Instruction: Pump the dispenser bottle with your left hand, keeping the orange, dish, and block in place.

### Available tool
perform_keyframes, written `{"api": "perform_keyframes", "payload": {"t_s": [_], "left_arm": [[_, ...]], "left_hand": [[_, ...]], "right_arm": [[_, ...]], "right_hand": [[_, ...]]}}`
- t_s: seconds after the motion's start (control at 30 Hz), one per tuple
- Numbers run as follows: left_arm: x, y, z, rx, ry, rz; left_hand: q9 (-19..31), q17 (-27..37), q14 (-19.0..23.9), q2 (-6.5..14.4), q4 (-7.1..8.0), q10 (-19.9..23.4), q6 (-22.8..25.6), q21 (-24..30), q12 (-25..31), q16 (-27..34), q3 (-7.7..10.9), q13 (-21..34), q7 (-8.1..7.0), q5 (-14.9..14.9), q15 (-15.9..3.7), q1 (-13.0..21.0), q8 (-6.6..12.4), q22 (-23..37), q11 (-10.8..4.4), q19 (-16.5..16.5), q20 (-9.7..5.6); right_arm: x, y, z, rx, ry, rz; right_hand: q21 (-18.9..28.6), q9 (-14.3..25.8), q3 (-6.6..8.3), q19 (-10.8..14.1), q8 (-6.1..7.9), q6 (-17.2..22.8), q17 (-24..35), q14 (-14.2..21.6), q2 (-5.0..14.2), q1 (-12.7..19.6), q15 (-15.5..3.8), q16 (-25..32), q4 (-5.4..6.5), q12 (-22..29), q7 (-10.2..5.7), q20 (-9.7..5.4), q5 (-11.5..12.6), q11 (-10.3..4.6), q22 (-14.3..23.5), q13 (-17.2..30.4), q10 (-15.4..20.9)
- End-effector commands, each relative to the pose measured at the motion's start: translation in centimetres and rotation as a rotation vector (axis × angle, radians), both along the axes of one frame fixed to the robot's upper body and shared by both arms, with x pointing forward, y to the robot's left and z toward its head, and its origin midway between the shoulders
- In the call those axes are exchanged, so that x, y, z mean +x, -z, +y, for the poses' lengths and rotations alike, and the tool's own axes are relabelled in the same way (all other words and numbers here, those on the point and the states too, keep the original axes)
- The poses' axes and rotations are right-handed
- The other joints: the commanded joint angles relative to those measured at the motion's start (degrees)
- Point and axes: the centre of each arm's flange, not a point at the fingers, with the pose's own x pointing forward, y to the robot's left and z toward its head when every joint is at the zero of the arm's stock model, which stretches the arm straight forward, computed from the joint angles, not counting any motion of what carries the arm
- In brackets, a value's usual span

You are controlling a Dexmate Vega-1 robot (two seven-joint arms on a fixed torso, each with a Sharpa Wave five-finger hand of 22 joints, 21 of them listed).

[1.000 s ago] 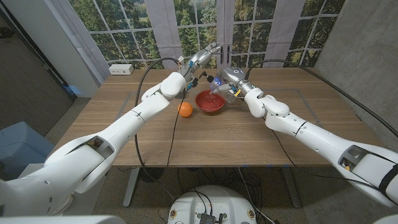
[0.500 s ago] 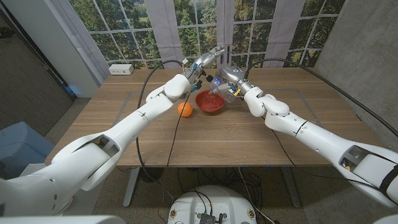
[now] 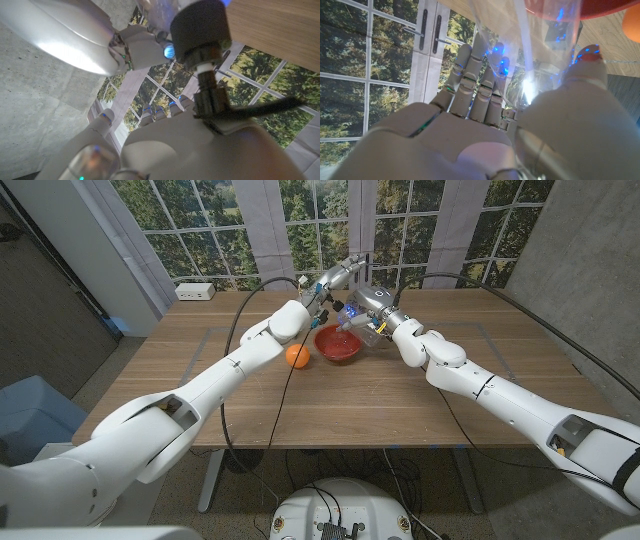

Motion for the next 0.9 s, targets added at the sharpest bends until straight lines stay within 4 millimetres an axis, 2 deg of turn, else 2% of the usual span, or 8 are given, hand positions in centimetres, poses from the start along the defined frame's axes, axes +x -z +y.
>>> {"api": "perform_keyframes", "payload": {"t_s": [0.03,0.43,0.9], "left_arm": [[0.6,0.9,-1.2,-0.009,0.05,0.035],[1.2,1.5,-1.3,0.004,0.056,0.064],[0.6,1.1,-0.4,0.002,0.032,0.029]], "left_hand": [[0.05,-0.04,-2.54,1.52,0.08,-0.32,-0.53,0.22,0.27,-0.07,-0.31,0.09,0.43,0.38,-2.52,0.22,-0.01,0.13,-0.01,-0.14,-1.75],[0.05,-0.05,-2.66,1.6,0.04,-0.59,-1.14,0.18,0.21,-0.1,-0.42,0.09,0.6,0.42,-2.46,0.27,-0.11,0.12,0.15,-0.29,-1.79],[0.05,-0.06,-2.71,1.68,-0.01,-0.71,-1.34,0.17,0.22,-0.09,-0.53,0.09,0.7,0.46,-2.34,0.33,-0.03,0.12,0.36,-0.37,-1.79]], "right_arm": [[-0.1,-0.4,0.4,0.003,-0.011,0.004],[0.4,-0.7,0.7,0.009,-0.001,-0.009],[0.4,-0.6,0.9,0.007,0.009,-0.016]], "right_hand": [[0.55,0.04,-0.53,-0.21,0.29,6.13,0.28,7.34,17.51,18.18,-8.13,0.34,-0.08,0.06,-5.46,-9.14,0.5,-2.76,0.08,-0.02,3.07],[0.8,0.02,-0.79,-0.22,0.22,6.2,0.64,7.6,17.58,18.31,-8.12,0.37,-0.02,0.0,-5.41,-9.13,0.65,-2.8,0.04,0.14,3.23],[1.07,-0.01,-1.07,-0.26,0.17,6.34,1.06,7.94,17.65,18.51,-8.1,0.41,0.01,-0.19,-5.25,-9.14,0.8,-2.89,0.0,0.16,3.37]]}}
